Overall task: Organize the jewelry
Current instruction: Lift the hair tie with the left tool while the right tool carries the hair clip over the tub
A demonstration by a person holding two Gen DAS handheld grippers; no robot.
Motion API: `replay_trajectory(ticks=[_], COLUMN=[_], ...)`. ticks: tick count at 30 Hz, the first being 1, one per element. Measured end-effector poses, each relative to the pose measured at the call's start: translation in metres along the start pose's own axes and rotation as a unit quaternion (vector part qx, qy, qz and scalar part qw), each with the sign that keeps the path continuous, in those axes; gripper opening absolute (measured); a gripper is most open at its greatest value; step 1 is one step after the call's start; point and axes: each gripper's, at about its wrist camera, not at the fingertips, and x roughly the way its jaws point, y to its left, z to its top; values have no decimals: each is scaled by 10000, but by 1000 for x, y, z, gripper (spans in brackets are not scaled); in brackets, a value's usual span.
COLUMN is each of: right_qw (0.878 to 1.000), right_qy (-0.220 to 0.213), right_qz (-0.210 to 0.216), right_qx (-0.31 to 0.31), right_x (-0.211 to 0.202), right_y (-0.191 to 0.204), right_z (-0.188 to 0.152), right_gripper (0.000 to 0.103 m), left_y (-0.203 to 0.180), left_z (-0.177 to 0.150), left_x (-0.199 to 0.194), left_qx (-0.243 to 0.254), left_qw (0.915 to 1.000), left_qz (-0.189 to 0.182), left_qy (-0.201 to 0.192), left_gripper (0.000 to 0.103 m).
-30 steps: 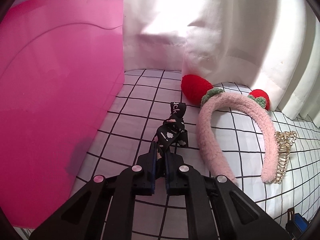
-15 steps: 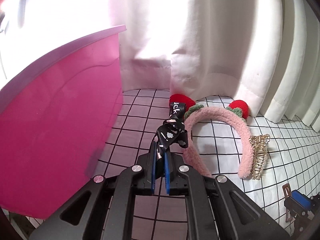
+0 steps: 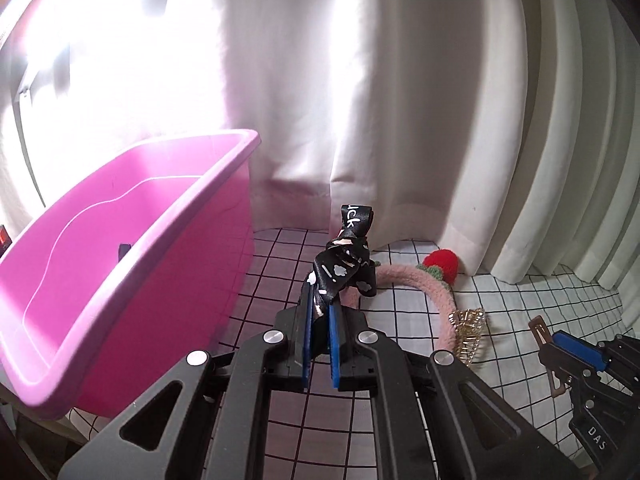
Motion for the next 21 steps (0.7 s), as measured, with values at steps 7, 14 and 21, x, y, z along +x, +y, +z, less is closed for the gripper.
replay_trajectory(ticks=[7,14,21], right_qw=[9980,9918,9805], right_qy=[-360,-717,-1013], right_qz=[406,880,1399], right_qx=[-310,-595,-940], right_x=[-16,-23,-23], right_y=[14,40,79], right_z=[41,82,123], right_gripper=[15,15,15], left_y=[8,28,63], left_z=[21,46,68], left_x=[-37,-69,-88], left_qx=[-126,-341,-588], left_qw=[9994,9968,9933], left_qz=[117,380,610], left_qy=[-286,-619,-780], left_gripper=[7,7,7])
